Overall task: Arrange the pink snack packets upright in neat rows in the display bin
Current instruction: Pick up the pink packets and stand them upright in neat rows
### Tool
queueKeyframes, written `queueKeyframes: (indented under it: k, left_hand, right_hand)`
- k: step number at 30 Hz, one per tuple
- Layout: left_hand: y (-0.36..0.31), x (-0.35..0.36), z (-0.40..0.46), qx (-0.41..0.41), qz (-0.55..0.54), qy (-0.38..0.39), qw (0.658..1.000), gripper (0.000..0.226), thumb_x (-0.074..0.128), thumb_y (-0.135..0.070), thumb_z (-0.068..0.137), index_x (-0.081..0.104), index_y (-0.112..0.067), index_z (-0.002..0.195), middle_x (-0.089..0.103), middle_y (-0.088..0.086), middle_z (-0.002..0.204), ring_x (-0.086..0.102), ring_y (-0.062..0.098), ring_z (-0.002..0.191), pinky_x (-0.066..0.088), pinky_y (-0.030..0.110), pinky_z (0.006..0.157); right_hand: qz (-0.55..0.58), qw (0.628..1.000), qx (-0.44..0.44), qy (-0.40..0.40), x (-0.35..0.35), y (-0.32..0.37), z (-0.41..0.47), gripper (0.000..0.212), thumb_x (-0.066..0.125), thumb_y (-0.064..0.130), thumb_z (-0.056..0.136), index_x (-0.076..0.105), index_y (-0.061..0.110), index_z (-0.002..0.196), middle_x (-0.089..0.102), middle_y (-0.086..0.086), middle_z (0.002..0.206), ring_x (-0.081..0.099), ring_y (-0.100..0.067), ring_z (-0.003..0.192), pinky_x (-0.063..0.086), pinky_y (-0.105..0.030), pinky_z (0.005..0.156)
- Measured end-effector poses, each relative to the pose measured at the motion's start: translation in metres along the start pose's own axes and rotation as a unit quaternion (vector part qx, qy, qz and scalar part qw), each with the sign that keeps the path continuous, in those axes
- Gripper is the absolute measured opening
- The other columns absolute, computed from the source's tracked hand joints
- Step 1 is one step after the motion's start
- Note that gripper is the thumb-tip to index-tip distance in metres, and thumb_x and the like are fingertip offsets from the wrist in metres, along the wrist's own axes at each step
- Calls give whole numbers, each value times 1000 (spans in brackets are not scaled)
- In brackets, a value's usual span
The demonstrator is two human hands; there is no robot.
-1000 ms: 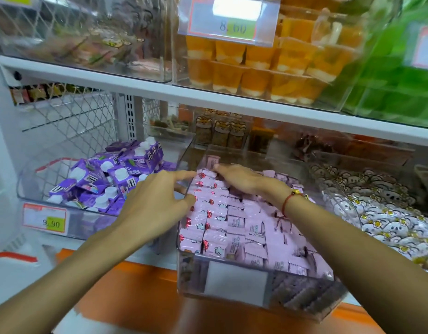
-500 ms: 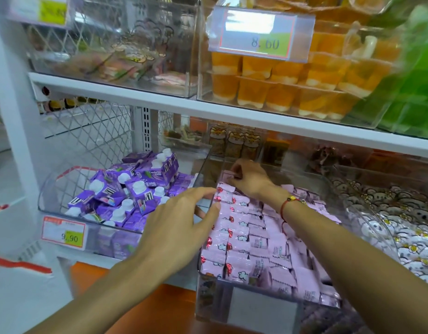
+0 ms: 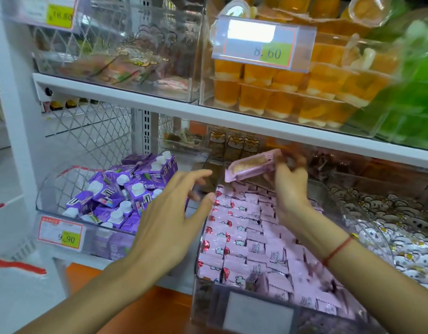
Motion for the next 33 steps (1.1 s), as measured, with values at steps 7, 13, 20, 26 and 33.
queueKeyframes:
  k: [7,13,20,26,33]
  left_hand:
    - [-45,8,-7,170,43,32,984,41,62,-30,86,57,-34,126,51,-21,127,52,4,112,46,27,89]
    - [2,-10,7,-69,-229,-42,970,26,60,-52,70,69,-35,87,70,-19,73,61,-4,59,47,14,47]
    - [12,-8,8,-98,-249,-49,962,24,66,-45,73,72,-23,82,73,-9,70,69,4,64,47,9,54]
    - [-5,-3,3,-50,-185,-27,981,34,61,-56,71,69,-33,93,72,-18,87,66,-2,86,53,23,75]
    - [12,21,-5,-88,-93,39,991,34,65,-29,85,57,-34,118,60,-24,104,56,-8,100,50,26,82]
  right_hand:
    - [81,962,175,194,25,-16,-72,24,53,18,95,62,6,113,71,-9,93,68,-13,74,57,-18,65]
    - [-205,953,57,215,19,0,-66,33,39,56,92,56,32,107,62,7,110,59,-11,101,46,-29,90]
    - [-396,809,-273,337,56,41,-107,44,48,42,94,41,36,137,40,17,133,26,0,127,24,-22,100]
    - [-469,719,-407,312,68,50,-120,37,58,31,91,51,25,127,54,12,110,42,-9,102,35,-31,84]
    - [-379,891,-208,135,27,30,-21,25,62,26,90,53,7,102,60,6,72,54,7,52,36,-7,46]
Point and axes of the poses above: each hand's wrist, its own z-axis towards the middle knuckle, its own x-axis out of the palm, y = z × x, the point moved 10 cm from there along z, towards the middle knuckle
